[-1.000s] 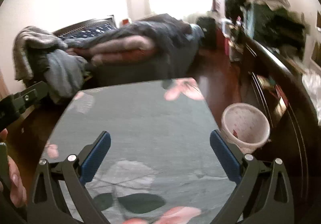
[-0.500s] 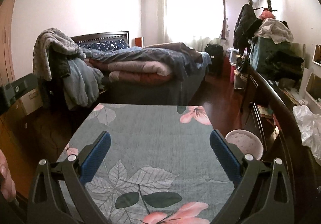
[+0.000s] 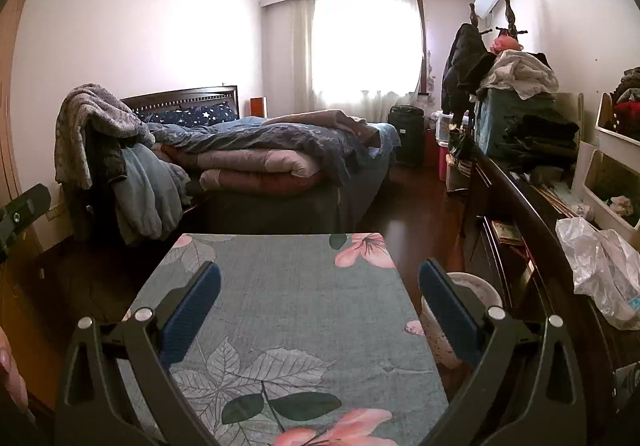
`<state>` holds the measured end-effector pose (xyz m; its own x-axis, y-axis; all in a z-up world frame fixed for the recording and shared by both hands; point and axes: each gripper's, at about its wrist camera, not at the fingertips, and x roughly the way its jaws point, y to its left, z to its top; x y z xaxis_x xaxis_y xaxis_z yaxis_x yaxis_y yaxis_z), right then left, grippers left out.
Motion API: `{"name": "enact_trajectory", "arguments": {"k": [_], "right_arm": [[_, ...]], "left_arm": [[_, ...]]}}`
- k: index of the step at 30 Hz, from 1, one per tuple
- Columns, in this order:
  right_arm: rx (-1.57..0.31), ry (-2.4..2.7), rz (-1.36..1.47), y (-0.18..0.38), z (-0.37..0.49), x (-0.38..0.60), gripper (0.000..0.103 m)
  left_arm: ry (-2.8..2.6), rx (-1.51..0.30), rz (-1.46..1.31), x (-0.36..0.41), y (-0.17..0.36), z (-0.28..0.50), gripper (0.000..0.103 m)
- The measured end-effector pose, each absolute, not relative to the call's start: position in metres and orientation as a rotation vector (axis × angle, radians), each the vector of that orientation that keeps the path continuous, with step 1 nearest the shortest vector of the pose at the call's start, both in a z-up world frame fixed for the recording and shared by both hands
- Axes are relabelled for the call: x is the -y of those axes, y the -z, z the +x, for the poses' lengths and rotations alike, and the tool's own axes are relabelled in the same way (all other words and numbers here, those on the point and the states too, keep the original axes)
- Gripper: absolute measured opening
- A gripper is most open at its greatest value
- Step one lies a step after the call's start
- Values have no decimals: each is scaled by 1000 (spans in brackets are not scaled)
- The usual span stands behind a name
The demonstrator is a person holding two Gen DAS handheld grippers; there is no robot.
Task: Collect trash
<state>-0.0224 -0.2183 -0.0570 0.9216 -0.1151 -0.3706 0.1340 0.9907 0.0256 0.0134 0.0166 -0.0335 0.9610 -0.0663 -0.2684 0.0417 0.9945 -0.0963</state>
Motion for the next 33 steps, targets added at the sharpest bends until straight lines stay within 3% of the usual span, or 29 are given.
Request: {"name": "enact_trajectory", "arguments": {"k": [33], "right_arm": [[-417,108,42,66,-17,216,99]], "left_arm": [[63,-272,-82,-10,31,10,99]]}}
